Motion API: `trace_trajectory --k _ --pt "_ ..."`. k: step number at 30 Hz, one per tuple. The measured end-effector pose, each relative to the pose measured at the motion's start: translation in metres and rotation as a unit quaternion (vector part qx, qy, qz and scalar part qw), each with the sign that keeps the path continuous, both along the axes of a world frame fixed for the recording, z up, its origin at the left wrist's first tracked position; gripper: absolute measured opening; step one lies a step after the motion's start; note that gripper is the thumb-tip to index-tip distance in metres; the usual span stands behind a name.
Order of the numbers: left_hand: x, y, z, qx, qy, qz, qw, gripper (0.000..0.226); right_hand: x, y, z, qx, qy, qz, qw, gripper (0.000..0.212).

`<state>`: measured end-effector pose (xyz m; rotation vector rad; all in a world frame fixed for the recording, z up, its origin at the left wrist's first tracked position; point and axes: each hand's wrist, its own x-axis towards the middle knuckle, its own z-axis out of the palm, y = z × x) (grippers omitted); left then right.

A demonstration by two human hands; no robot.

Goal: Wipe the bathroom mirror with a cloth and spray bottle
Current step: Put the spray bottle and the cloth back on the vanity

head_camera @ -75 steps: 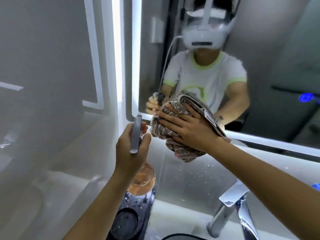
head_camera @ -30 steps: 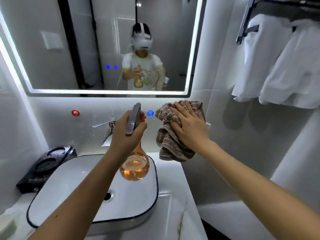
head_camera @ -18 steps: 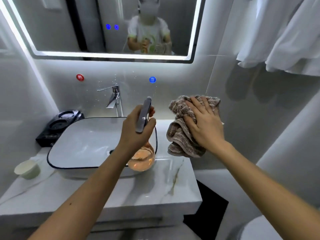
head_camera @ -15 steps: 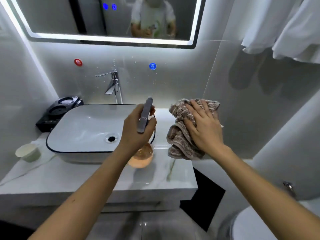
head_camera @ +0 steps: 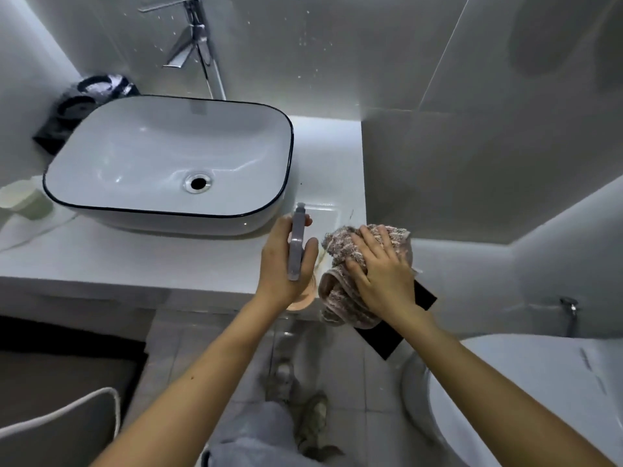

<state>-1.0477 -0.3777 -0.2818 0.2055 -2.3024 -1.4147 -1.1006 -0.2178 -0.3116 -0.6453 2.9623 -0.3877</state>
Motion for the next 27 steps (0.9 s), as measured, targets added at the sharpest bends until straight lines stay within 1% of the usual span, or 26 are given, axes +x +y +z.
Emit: trace_trajectory --k 4,8,11,14,16,20,22,24,27 --pt "-0.018 -0.010 -0.024 -0.019 -0.023 -0.021 0.999 0.032 -0.021 -0.017 -0.030 0.015 -0.051 0.005 0.999 0.053" --pt "-0.040 -0.025 -0.045 0.017 -0.049 -0.015 0.999 0.030 -0.048 -0.036 -0.052 0.004 -0.080 -0.011 0.997 0.054" --pt "-0.056 -0.035 -0.058 0.036 -0.032 -0.007 0.999 0.037 -0.068 -0.049 -0.065 0.004 -0.095 -0.021 0.995 0.054" --pt "-0.070 -0.043 -0.066 0.058 -0.029 0.006 0.998 0.028 -0.083 -0.060 -0.076 0.008 -0.119 -0.029 0.992 0.054" --pt "-0.078 -0.047 -0.073 0.068 -0.036 0.009 0.997 0.027 -0.090 -0.066 -0.084 0.003 -0.131 -0.029 0.991 0.054" --pt "-0.083 -0.047 -0.083 0.054 -0.049 -0.001 0.997 0.033 -0.094 -0.068 -0.101 0.017 -0.155 -0.033 0.987 0.057" --pt "-0.084 -0.047 -0.084 0.048 -0.054 -0.003 0.997 0.038 -0.092 -0.068 -0.107 0.032 -0.151 -0.035 0.987 0.067" --pt "-0.084 -0.048 -0.085 0.048 -0.061 0.002 0.997 0.047 -0.090 -0.067 -0.111 0.039 -0.145 -0.039 0.988 0.078" --pt "-0.079 -0.051 -0.085 0.062 -0.074 0.007 0.995 0.056 -0.085 -0.067 -0.110 0.027 -0.138 -0.046 0.989 0.073"
